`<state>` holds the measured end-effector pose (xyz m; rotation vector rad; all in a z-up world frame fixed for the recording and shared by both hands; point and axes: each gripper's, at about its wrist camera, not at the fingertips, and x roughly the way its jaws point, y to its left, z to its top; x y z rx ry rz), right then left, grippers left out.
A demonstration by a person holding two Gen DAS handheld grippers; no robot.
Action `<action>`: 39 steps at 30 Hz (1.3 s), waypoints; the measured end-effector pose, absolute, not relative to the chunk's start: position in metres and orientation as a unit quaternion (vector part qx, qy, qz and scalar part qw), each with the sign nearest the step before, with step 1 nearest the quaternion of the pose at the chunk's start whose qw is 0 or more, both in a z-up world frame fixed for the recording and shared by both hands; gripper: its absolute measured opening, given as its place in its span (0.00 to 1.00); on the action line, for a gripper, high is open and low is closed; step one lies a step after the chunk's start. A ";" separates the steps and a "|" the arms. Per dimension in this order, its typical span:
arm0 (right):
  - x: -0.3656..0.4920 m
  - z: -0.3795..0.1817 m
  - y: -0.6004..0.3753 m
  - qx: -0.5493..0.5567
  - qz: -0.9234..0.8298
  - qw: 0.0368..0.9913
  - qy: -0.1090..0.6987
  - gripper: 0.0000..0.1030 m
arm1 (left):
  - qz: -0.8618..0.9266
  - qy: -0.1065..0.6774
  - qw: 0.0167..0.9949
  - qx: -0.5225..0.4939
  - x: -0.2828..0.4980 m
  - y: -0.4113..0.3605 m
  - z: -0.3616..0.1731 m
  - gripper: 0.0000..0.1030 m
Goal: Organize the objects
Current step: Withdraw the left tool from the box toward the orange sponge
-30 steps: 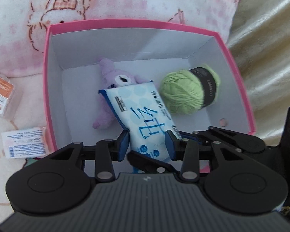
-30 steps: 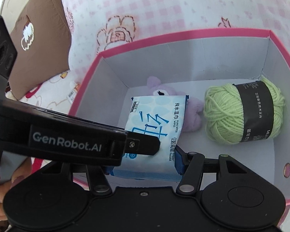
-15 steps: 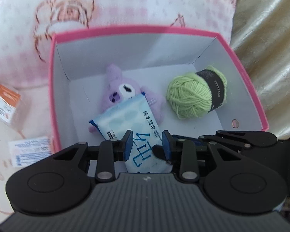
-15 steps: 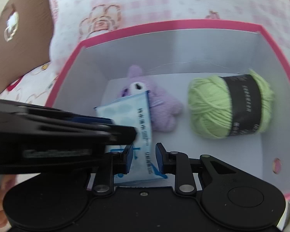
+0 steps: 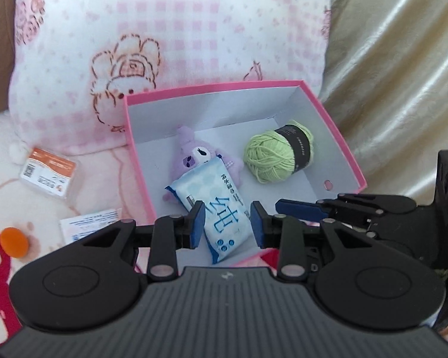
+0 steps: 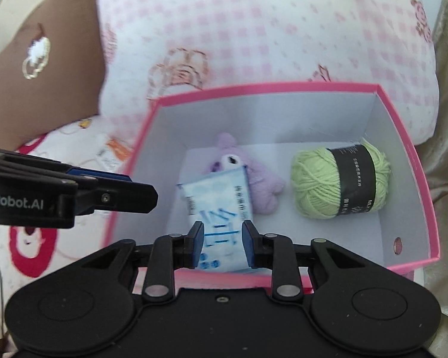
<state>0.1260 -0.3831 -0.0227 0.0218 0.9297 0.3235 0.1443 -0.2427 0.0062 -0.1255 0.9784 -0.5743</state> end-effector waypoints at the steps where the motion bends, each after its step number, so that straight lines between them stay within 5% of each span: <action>1: 0.121 -0.018 -0.381 0.008 0.159 0.882 0.443 0.33 | -0.274 0.462 0.842 -0.058 0.141 -0.240 0.009 0.31; 21: 0.047 0.043 -0.330 -0.030 0.218 0.890 0.400 0.48 | -0.285 0.468 0.836 -0.026 0.089 -0.168 0.054 0.41; 39: 0.016 0.063 -0.272 -0.078 0.253 0.880 0.395 0.83 | -0.252 0.466 0.848 -0.026 0.057 -0.106 0.066 0.63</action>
